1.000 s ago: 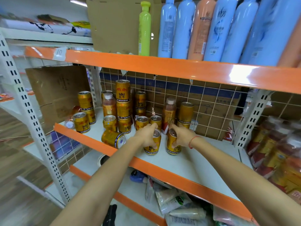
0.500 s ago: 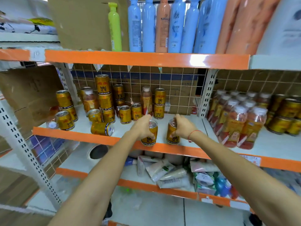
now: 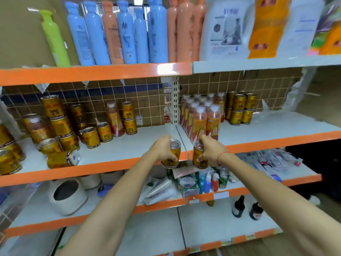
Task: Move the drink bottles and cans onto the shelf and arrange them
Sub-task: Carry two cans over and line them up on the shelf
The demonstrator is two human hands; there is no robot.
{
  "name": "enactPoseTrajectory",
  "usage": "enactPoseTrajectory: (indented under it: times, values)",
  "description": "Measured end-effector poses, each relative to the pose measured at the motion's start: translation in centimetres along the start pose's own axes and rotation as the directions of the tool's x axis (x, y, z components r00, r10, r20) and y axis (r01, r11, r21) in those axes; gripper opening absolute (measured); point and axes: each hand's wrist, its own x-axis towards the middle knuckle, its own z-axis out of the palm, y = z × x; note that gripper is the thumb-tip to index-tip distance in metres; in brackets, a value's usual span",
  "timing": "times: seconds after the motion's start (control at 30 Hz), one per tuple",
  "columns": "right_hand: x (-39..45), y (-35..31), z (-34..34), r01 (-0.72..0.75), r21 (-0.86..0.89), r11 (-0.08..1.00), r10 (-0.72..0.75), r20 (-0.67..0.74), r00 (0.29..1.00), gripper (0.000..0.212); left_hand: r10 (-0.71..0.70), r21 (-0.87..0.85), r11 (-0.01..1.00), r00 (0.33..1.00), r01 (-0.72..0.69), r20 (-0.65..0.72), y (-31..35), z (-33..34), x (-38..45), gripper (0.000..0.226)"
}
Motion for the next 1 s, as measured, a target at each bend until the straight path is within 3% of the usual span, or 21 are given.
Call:
enactPoseTrajectory:
  times: [0.27, 0.47, 0.57, 1.0]
  values:
    - [-3.4, 11.6, -4.3, -0.134, -0.051, 0.990, 0.132, -0.039, 0.991, 0.073, 0.155, -0.087, 0.984, 0.988, -0.153, 0.016, 11.6, 5.4, 3.9, 0.085]
    - [-4.5, 20.0, -7.8, -0.153, -0.060, 0.986, 0.149, -0.065, 0.987, 0.073, 0.157, -0.095, 0.983, 0.988, -0.156, 0.007, 19.2, 8.4, 6.4, 0.074]
    - [-4.7, 23.1, -9.2, -0.161, -0.063, 0.985, 0.156, -0.072, 0.985, 0.073, 0.155, -0.108, 0.982, 0.988, -0.155, -0.008, 22.3, 9.3, 7.5, 0.080]
    - [0.3, 30.5, -12.6, -0.168, -0.011, 0.986, 0.167, -0.091, 0.982, 0.068, 0.135, -0.123, 0.983, 0.991, -0.135, -0.003, 28.8, 10.9, 15.2, 0.067]
